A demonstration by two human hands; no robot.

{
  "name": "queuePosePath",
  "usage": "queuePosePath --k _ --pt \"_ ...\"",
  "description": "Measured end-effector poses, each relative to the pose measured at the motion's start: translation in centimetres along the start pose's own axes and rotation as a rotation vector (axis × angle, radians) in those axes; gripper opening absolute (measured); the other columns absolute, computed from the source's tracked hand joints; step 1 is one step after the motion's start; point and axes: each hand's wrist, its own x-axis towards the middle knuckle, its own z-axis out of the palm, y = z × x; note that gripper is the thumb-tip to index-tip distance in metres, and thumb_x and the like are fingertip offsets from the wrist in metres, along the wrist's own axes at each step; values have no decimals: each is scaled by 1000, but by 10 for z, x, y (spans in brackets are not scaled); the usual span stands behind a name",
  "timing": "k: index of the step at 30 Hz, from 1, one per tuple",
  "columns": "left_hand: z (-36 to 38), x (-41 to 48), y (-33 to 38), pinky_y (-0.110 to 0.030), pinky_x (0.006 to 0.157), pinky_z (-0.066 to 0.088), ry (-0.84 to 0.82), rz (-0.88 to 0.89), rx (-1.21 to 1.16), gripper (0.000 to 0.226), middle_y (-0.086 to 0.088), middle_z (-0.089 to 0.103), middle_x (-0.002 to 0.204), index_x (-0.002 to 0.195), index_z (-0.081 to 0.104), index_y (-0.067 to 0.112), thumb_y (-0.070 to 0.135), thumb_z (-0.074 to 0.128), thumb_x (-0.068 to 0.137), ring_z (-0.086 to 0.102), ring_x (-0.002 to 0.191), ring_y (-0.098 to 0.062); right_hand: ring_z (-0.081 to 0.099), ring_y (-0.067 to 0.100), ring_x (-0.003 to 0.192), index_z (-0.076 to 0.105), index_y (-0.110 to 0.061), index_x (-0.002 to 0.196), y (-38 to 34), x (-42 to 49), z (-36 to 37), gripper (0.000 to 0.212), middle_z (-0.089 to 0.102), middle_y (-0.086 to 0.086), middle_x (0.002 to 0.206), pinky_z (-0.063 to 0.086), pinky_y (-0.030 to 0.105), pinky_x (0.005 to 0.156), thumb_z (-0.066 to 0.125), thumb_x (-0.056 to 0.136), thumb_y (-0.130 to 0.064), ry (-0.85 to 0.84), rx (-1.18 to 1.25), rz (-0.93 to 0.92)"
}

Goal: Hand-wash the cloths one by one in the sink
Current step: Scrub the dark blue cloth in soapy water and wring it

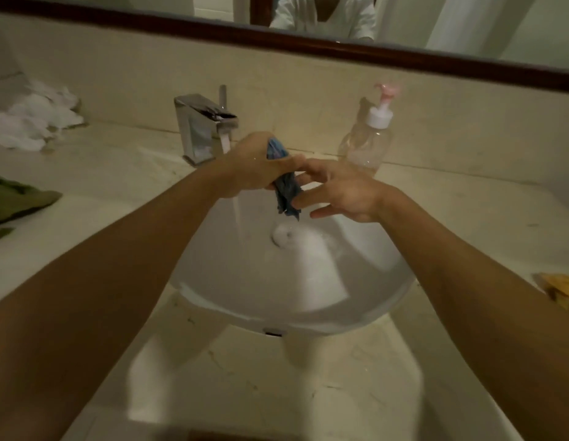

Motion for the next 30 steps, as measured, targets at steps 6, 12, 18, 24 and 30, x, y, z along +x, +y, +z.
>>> queuePosePath --k 6,12,18,24,30 --pt "51 6 -8 -23 56 52 -58 -45 -129 31 -4 67 83 99 61 9 40 64 96 62 70 -12 73 25 82 70 -11 103 43 2 14 17 75 13 96 55 31 66 54 104 -14 278 -21 -87" --pt "68 18 -41 -23 69 56 -169 -177 -198 27 5 66 100 121 54 24 42 55 101 65 89 -13 72 25 106 57 -22 137 70 24 17 32 72 6 119 63 47 84 51 106 -17 241 269 83" --pt "86 37 -67 -37 93 54 -229 -337 -446 31 -2 72 115 121 64 18 37 46 103 70 105 -20 72 35 77 64 -16 110 98 46 15 10 73 17 92 61 48 56 63 99 -15 434 129 92" --pt "134 51 -116 -44 112 38 -188 15 503 63 -5 41 153 151 38 17 48 53 99 39 140 -27 57 28 47 63 -4 72 119 49 -3 38 66 10 55 44 32 45 53 100 -28 564 -13 158" --pt "185 39 -114 -60 120 -3 -570 98 784 90 3 -9 168 159 0 34 82 29 89 -11 154 -24 66 29 73 65 -9 97 115 52 -2 26 71 10 86 57 43 67 56 98 -34 546 -327 204"
